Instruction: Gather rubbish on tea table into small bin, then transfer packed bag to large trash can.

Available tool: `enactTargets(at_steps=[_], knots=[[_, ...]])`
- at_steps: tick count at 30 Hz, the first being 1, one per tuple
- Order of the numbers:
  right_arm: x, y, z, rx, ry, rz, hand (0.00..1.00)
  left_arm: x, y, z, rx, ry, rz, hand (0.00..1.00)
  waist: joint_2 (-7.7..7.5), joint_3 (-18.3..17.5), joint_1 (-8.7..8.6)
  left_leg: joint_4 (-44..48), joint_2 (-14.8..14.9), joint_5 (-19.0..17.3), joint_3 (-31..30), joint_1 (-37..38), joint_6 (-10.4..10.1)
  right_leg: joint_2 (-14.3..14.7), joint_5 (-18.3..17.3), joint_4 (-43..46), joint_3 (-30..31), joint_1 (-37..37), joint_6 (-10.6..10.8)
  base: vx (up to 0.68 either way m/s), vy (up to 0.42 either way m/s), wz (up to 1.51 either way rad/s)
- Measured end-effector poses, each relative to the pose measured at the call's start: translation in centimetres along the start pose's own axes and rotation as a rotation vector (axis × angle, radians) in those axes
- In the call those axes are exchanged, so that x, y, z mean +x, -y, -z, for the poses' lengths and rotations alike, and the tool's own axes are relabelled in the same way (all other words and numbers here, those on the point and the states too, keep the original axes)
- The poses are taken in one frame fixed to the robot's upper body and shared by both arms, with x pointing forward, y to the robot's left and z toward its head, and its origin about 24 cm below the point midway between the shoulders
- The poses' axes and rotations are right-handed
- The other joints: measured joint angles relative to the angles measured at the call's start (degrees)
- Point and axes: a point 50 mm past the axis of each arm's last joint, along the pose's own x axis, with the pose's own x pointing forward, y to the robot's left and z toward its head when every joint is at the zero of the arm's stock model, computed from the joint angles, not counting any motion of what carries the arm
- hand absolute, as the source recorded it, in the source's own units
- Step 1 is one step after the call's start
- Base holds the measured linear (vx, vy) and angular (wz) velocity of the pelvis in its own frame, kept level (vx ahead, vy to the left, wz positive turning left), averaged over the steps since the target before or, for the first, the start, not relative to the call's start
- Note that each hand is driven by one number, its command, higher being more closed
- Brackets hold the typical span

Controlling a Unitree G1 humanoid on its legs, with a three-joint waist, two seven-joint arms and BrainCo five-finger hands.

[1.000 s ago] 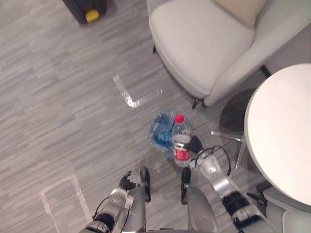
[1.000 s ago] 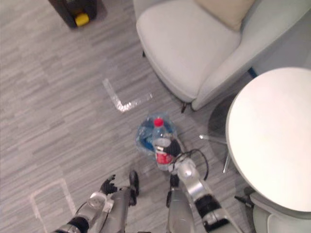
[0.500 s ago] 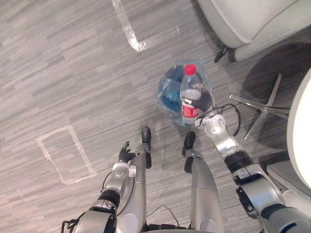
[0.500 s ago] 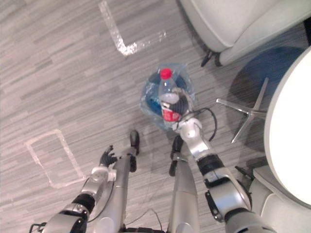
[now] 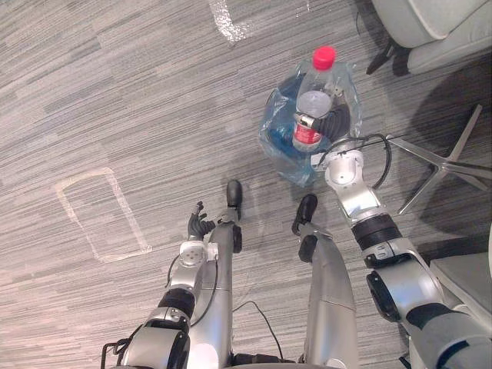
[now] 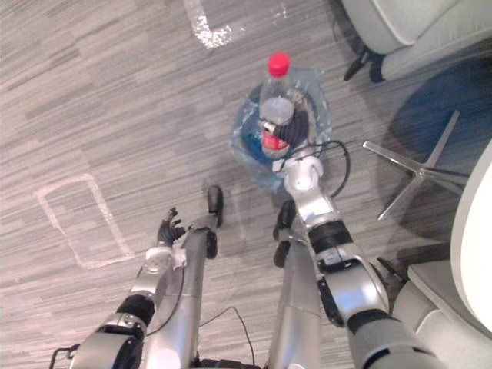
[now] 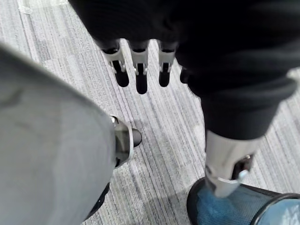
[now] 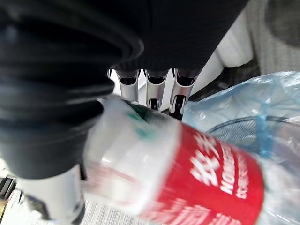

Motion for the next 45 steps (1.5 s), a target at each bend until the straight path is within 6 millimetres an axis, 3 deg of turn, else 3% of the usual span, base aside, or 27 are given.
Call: enactTargets(at_steps=[12,23,26,33,34,45], knots=[[-1.6,-0.7,0.2,-0.092,0.051,-0.017,0.00,0.1,0.0,-0.8,0.015,0.037,0.009,0.00,-0.59,-0.49,-0.09,4.53,1.15,-1.38,0.76,-2.60,0.34,-0.22,-1.51,4.68,-0.07,-2.51,-0.44,0.00,-0.005,0.00],[-4.3,-4.7,4.0,-0.334,-0.024,-0.241,0.00,0.9,0.2,-1.9,0.030,0.056,-0.001,0.00,-1.99,-1.79,-0.55,5.13,1.37,-1.06,0.77,-5.80,0.14,-0.34,-1.54,5.58,-0.26,-5.66,-0.48,0.00,0.000,0.01],[-4.6,-6.1,4.9,-0.392,-0.083,-0.308,0.00,1.4,0.8,-2.9,0.032,0.064,0.008,0.00,-2.30,-1.96,-1.24,5.25,1.27,-0.75,0.69,-7.58,0.22,-0.74,-1.54,5.82,-0.63,-7.17,-0.48,0.01,0.009,0.06],[-4.3,-7.1,5.6,-0.428,-0.165,-0.355,0.00,2.1,1.6,-4.4,-0.007,0.085,0.018,0.00,-2.32,-1.96,-1.99,5.98,0.62,-0.28,-0.88,-11.31,-0.13,-1.30,-2.36,7.49,-1.61,-10.42,-0.56,0.00,0.008,0.09],[-4.4,-7.2,5.7,-0.429,-0.172,-0.359,1.00,2.1,1.6,-4.6,-0.016,0.087,0.017,0.00,-2.51,-2.07,-2.10,5.97,0.45,-0.17,-1.12,-11.81,-0.28,-1.46,-2.69,7.98,-1.76,-10.96,-0.59,-0.01,-0.008,0.22],[-4.5,-7.4,5.9,-0.424,-0.195,-0.386,1.00,2.4,1.3,-5.6,-0.051,0.110,0.000,0.00,-2.58,-2.09,-2.51,5.67,-0.05,1.02,-3.26,-14.07,-2.13,-2.04,-5.41,12.01,-3.35,-13.86,-1.64,-0.01,-0.024,0.13]])
